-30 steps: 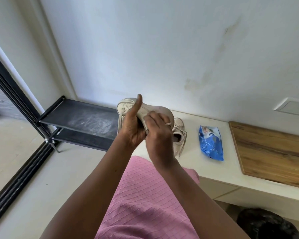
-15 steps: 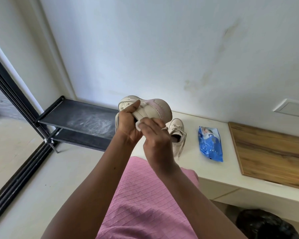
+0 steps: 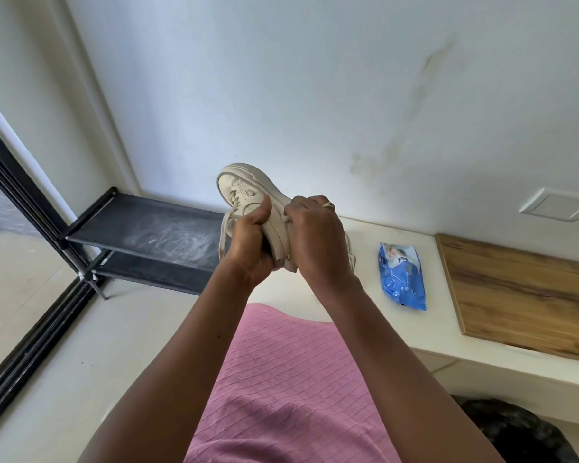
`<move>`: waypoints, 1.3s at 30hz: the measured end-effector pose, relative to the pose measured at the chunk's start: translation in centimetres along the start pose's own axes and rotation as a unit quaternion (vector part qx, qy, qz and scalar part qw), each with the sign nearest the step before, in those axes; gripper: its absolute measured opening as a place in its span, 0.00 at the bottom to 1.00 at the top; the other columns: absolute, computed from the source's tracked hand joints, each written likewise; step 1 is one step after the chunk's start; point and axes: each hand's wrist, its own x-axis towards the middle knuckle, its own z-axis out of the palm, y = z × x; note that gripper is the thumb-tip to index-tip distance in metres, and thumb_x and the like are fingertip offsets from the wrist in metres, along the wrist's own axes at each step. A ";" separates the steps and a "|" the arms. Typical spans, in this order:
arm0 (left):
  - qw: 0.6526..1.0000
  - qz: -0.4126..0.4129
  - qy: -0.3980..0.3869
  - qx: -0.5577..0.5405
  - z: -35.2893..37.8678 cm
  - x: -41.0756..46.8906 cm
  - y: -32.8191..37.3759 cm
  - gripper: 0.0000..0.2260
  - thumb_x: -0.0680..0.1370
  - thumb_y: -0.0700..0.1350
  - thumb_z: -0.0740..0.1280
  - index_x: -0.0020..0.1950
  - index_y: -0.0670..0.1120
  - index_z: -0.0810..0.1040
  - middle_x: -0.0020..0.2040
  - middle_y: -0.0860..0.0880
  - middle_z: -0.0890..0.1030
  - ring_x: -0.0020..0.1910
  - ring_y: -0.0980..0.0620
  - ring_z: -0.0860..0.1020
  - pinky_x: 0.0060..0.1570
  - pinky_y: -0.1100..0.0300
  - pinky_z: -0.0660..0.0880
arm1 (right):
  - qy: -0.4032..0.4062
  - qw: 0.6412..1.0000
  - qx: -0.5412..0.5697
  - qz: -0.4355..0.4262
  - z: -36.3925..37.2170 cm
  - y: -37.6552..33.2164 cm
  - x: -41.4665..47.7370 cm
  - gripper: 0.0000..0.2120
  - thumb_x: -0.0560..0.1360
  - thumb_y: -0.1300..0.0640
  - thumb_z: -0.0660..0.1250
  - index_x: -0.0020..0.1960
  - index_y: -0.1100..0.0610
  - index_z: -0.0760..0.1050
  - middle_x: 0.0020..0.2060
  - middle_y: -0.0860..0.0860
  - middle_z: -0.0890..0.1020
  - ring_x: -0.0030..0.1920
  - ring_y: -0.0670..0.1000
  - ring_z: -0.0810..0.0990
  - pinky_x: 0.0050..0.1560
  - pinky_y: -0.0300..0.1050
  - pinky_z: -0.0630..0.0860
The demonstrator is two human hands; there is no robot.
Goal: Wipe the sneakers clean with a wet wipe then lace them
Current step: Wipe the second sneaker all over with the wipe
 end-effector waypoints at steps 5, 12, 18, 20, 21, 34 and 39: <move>0.999 0.026 0.004 0.028 -0.3 -0.2 1.0 0.18 0.82 0.53 0.53 0.50 0.40 0.74 0.37 0.42 0.81 0.24 0.47 0.79 0.19 0.63 0.71 | 0.040 0.997 0.068 -0.016 -0.4 1.2 -1.5 0.09 0.59 0.74 0.66 0.31 0.61 0.74 0.28 0.53 0.78 0.31 0.55 0.75 0.32 0.42 0.68; 0.996 0.031 -0.016 0.087 -0.4 -0.5 0.0 0.15 0.80 0.52 0.57 0.54 0.44 0.77 0.46 0.42 0.83 0.39 0.39 0.82 0.28 0.51 0.76 | -0.025 0.989 0.116 0.086 0.1 2.6 2.5 0.07 0.68 0.70 0.67 0.39 0.62 0.82 0.35 0.56 0.84 0.37 0.56 0.81 0.39 0.43 0.76; 0.998 0.047 0.009 0.050 -0.7 0.1 0.9 0.16 0.81 0.53 0.56 0.53 0.43 0.77 0.48 0.41 0.83 0.46 0.40 0.82 0.58 0.32 0.67 | 0.052 0.991 0.120 0.028 0.4 2.7 0.9 0.06 0.65 0.64 0.64 0.36 0.60 0.80 0.31 0.53 0.82 0.33 0.54 0.79 0.35 0.36 0.68; 0.998 0.047 0.015 0.034 -1.0 0.4 1.1 0.17 0.81 0.54 0.56 0.53 0.42 0.76 0.50 0.41 0.82 0.46 0.41 0.82 0.57 0.35 0.70 | 0.087 0.989 0.115 0.014 0.6 2.9 -0.9 0.07 0.66 0.65 0.61 0.36 0.61 0.78 0.32 0.52 0.82 0.35 0.53 0.79 0.36 0.37 0.68; 0.998 0.049 0.018 0.025 -1.1 0.4 1.1 0.17 0.81 0.54 0.56 0.54 0.42 0.76 0.50 0.40 0.82 0.46 0.41 0.82 0.55 0.37 0.72 | 0.096 0.988 0.117 0.011 0.7 2.9 -1.8 0.08 0.65 0.67 0.60 0.36 0.61 0.78 0.32 0.52 0.81 0.36 0.52 0.79 0.37 0.37 0.68; 0.982 0.014 -0.044 0.185 -0.8 -0.8 -0.4 0.13 0.65 0.38 0.63 0.49 0.39 0.78 0.43 0.40 0.81 0.43 0.41 0.80 0.47 0.45 0.75 | 0.119 0.983 0.130 0.044 1.9 1.8 -0.3 0.09 0.63 0.69 0.62 0.37 0.61 0.79 0.31 0.55 0.81 0.35 0.57 0.79 0.36 0.38 0.66; 0.957 0.007 -0.053 0.287 -1.1 -1.1 -0.6 0.19 0.59 0.36 0.66 0.49 0.34 0.76 0.43 0.38 0.78 0.44 0.40 0.77 0.46 0.47 0.75 | 0.183 0.961 0.179 0.109 1.3 2.8 1.1 0.06 0.69 0.67 0.67 0.42 0.61 0.81 0.36 0.54 0.84 0.36 0.54 0.82 0.39 0.40 0.74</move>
